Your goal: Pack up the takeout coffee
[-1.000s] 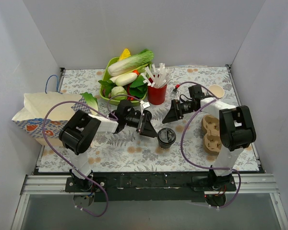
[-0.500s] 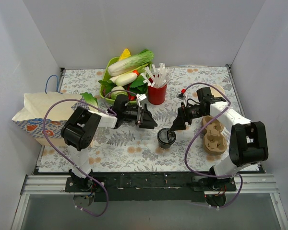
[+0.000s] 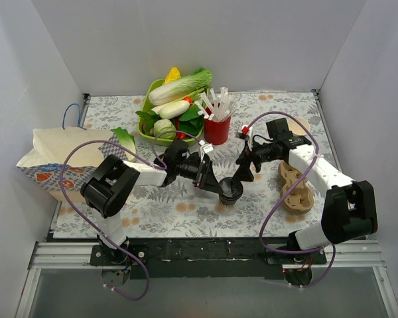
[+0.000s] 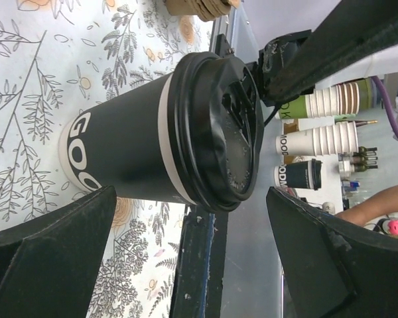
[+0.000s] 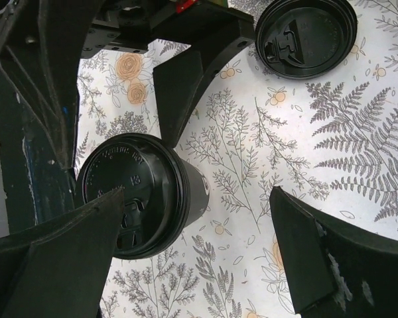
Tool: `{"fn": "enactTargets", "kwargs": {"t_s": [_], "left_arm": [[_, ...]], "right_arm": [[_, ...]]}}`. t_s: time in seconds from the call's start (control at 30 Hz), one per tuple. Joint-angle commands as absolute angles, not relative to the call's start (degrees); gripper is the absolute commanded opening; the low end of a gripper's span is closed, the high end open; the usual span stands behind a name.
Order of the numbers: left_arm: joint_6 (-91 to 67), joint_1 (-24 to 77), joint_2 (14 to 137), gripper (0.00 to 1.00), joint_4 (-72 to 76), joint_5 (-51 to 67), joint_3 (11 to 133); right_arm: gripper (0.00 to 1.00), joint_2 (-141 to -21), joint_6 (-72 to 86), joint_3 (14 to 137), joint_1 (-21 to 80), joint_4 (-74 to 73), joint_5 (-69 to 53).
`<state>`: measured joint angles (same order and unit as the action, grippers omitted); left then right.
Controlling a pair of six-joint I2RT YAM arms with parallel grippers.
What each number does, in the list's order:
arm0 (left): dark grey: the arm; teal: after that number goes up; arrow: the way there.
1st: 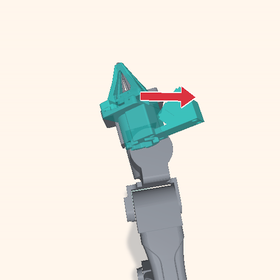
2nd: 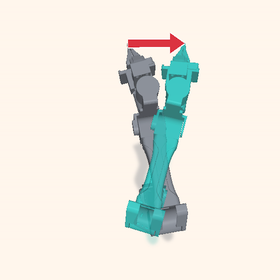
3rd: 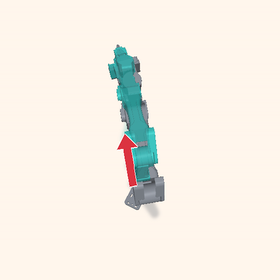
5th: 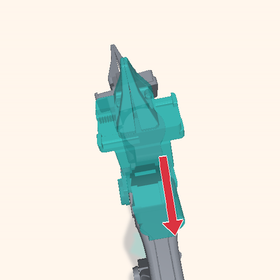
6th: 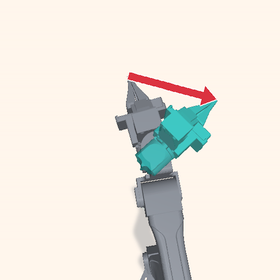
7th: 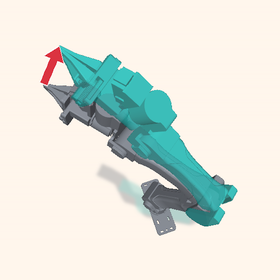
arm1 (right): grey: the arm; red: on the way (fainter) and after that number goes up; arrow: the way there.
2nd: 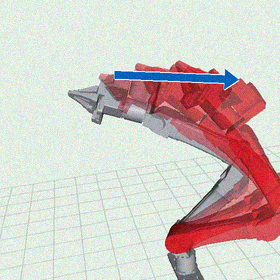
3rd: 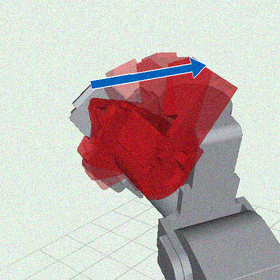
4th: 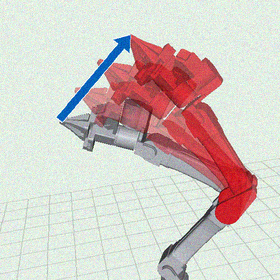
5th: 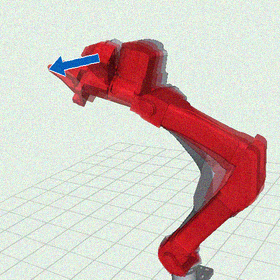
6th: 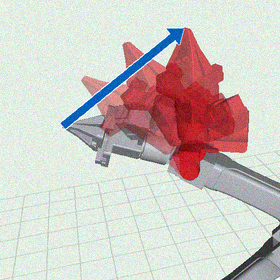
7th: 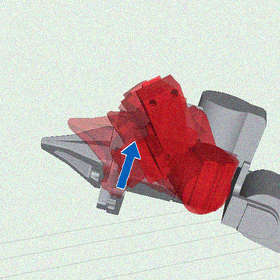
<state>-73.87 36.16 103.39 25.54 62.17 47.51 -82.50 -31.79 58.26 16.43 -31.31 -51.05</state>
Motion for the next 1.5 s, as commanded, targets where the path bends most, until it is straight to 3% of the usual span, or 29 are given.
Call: {"fn": "enactTargets", "kwargs": {"t_s": [0.0,0.8,1.47], "left_arm": [[-69.9,36.6,100.7,0.98,24.8,59.0,47.3],[-70.0,39.5,95.4,0.98,24.3,57.1,44.9],[-66.4,40.6,100.7,0.98,20.9,54.4,49.3]], "right_arm": [[0.98,-81.6,-34.7,57.2,18.2,-29.4,-49.3],[0.98,-84.8,-26.9,57.1,19.0,-24.8,-50.4],[0.97,-86.7,-18.5,54.6,17.4,-20.0,-52.4]]}}
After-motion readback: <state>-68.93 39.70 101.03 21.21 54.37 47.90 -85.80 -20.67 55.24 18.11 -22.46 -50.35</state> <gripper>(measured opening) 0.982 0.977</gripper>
